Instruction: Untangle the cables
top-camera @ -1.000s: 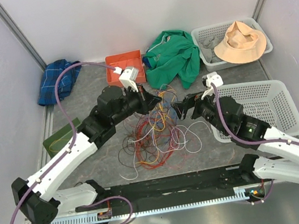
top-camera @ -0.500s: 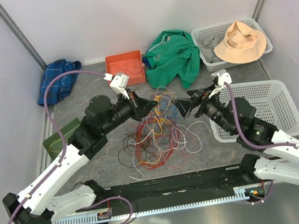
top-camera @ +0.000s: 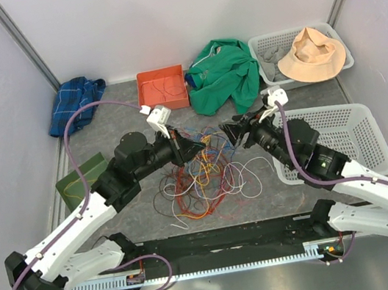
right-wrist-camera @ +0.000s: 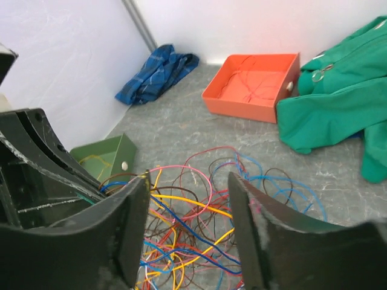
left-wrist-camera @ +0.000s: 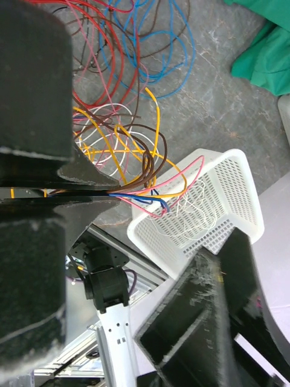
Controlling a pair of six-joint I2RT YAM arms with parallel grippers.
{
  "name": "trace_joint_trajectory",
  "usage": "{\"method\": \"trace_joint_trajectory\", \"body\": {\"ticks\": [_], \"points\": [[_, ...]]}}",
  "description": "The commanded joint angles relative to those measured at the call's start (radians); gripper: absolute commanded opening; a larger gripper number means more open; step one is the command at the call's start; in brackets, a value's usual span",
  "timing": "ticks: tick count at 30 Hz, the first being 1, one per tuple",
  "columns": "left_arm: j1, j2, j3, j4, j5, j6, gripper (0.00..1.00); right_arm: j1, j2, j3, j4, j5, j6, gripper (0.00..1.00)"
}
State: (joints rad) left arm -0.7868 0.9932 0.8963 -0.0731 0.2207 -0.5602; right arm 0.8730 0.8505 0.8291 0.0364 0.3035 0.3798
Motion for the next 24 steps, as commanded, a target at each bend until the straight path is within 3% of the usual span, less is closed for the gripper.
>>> {"method": "trace_joint_trajectory", "body": {"ticks": [1,5,12,16,21,24], "points": [[0.001,-0.048,-0.016,0.052,0.026,0.029,0.02,0.000,0.048,0.024,-0.016,-0.078,-0.012,0.59],[0.001,-0.045,-0.002,0.038,0.031,0.031,0.02,0.000,0.041,0.001,-0.030,-0.109,0.010,0.60],[0.001,-0.044,0.009,0.013,0.032,0.040,0.02,-0.002,-0.091,-0.071,-0.084,-0.195,0.011,0.91],[0.001,-0.039,0.003,0.015,0.040,0.031,0.02,0.001,-0.076,-0.070,-0.092,-0.201,0.002,0.93],[0.001,-0.056,-0.008,0.029,0.063,0.020,0.02,0.000,0.008,-0.039,-0.081,-0.077,-0.012,0.91],[0.001,-0.065,-0.010,0.029,0.081,0.020,0.02,0.000,0.076,-0.012,-0.063,-0.112,-0.027,0.89]]}}
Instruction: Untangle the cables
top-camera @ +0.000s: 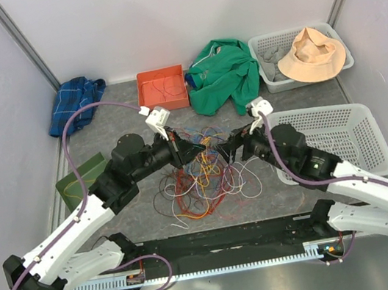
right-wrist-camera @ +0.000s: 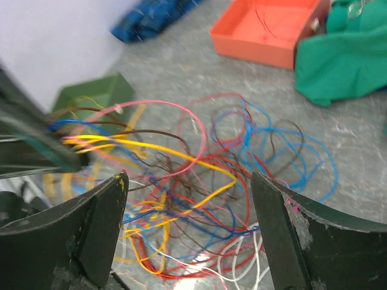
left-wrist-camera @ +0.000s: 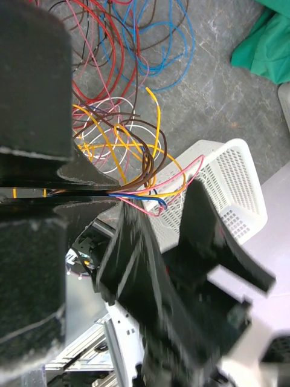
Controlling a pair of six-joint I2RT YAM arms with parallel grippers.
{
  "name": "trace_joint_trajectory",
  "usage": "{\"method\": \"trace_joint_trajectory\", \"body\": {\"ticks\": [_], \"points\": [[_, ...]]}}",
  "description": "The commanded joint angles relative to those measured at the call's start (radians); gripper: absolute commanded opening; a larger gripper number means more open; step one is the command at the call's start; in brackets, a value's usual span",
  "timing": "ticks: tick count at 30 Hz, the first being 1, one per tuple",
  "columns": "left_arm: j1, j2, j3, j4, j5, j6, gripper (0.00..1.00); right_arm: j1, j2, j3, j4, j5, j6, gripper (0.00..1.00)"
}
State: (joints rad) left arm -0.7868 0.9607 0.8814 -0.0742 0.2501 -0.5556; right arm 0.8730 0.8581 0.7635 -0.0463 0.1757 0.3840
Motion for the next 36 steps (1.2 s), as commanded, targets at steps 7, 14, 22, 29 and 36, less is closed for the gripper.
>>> {"method": "trace_joint_trajectory", "body": {"ticks": [7,14,22,29,36], "points": [[0.001,-0.071,-0.024,0.022,0.057,0.020,0.02,-0.003,0.168,0.076,0.039,0.140,-0.017,0.40],[0.001,-0.100,-0.048,-0.079,-0.080,0.022,0.12,-0.003,0.073,0.151,0.085,0.173,-0.039,0.00],[0.001,-0.132,-0.051,-0.174,-0.205,0.006,0.85,-0.003,0.033,0.257,-0.021,0.163,-0.054,0.00],[0.001,-0.215,-0.050,-0.199,-0.357,0.009,0.89,-0.003,0.021,0.277,-0.055,0.137,-0.059,0.00],[0.001,-0.258,-0.191,0.183,-0.155,0.074,0.86,-0.003,0.016,0.277,-0.061,0.096,-0.042,0.00]]}}
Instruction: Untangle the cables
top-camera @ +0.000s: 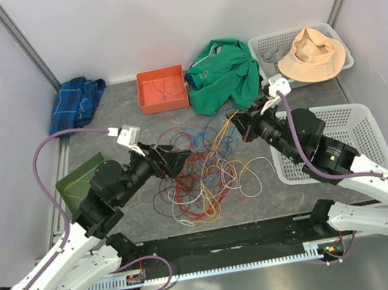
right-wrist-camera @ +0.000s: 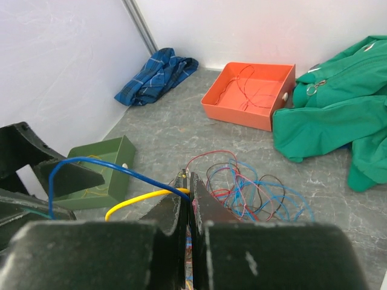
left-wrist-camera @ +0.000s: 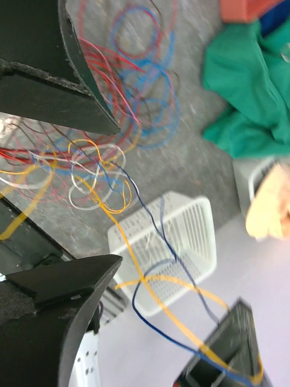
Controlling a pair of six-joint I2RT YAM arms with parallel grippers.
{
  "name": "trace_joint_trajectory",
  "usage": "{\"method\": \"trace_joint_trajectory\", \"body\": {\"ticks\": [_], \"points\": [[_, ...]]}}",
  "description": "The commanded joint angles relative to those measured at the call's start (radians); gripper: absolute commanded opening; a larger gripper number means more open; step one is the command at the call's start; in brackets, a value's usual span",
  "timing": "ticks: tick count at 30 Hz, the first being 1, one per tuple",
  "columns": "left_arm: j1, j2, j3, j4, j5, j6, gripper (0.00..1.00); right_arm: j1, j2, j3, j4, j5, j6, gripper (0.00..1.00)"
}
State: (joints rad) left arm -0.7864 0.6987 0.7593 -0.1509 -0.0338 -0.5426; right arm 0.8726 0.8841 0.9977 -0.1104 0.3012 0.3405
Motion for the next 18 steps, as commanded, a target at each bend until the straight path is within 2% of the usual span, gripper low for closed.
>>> {"method": "trace_joint_trajectory", "body": {"ticks": [1,3,7,15,18], "points": [[0.001,0.028,-0.090,0.333,0.220,0.064,0.86,-0.003,-0.008,0.045,-0.005,-0.028,0.003,0.00],[-0.001,0.065,-0.091,0.353,0.340,0.091,0.85,-0.003,-0.008,0.053,-0.012,-0.024,0.000,0.00],[-0.002,0.150,-0.094,0.333,0.451,0.115,0.84,-0.003,-0.004,0.065,-0.026,-0.025,0.000,0.00],[-0.014,0.200,-0.156,0.361,0.347,0.079,0.84,-0.003,-0.004,0.070,-0.026,-0.045,0.006,0.00],[-0.014,0.257,-0.137,0.385,0.304,0.053,0.77,-0.003,0.001,0.067,-0.020,-0.059,0.009,0.00]]}}
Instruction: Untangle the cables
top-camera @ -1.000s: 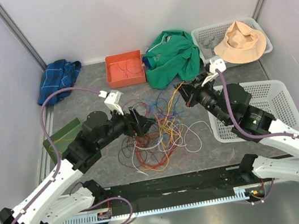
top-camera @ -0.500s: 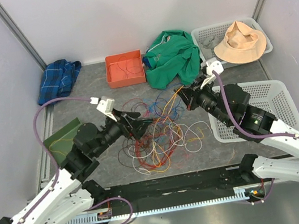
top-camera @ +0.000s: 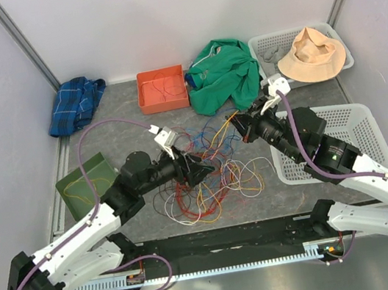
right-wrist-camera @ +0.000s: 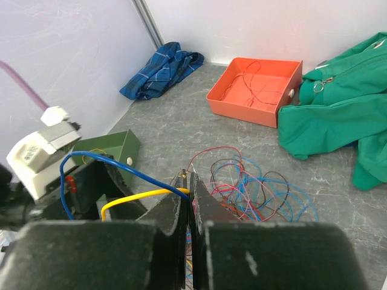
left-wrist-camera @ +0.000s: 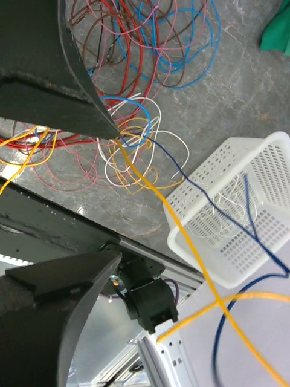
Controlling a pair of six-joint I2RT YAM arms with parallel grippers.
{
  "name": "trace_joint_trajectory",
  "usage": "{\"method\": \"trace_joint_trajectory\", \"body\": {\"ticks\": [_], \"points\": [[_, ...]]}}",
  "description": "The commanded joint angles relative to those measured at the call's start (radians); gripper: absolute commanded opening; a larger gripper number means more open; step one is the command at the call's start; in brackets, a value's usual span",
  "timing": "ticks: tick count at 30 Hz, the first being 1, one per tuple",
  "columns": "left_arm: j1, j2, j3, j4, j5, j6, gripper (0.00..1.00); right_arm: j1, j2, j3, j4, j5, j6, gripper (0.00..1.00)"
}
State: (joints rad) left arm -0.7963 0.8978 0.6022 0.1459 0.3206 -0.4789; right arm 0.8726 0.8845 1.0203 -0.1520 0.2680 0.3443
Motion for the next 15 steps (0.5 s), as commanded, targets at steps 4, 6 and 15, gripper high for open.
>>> {"method": "trace_joint_trajectory", "body": {"ticks": [4,6,15], "points": [[-0.004,0.124,0.042,0.104,-0.109,-0.033,0.68,-0.003,-0.005,0.043,0.023,-0.030,0.010,0.00],[-0.004,0.133,0.042,0.112,-0.150,-0.040,0.66,-0.003,-0.010,0.038,0.022,-0.032,0.010,0.00],[-0.004,0.150,0.038,0.110,-0.215,-0.032,0.51,-0.003,-0.030,0.031,0.015,-0.036,0.013,0.00]]}}
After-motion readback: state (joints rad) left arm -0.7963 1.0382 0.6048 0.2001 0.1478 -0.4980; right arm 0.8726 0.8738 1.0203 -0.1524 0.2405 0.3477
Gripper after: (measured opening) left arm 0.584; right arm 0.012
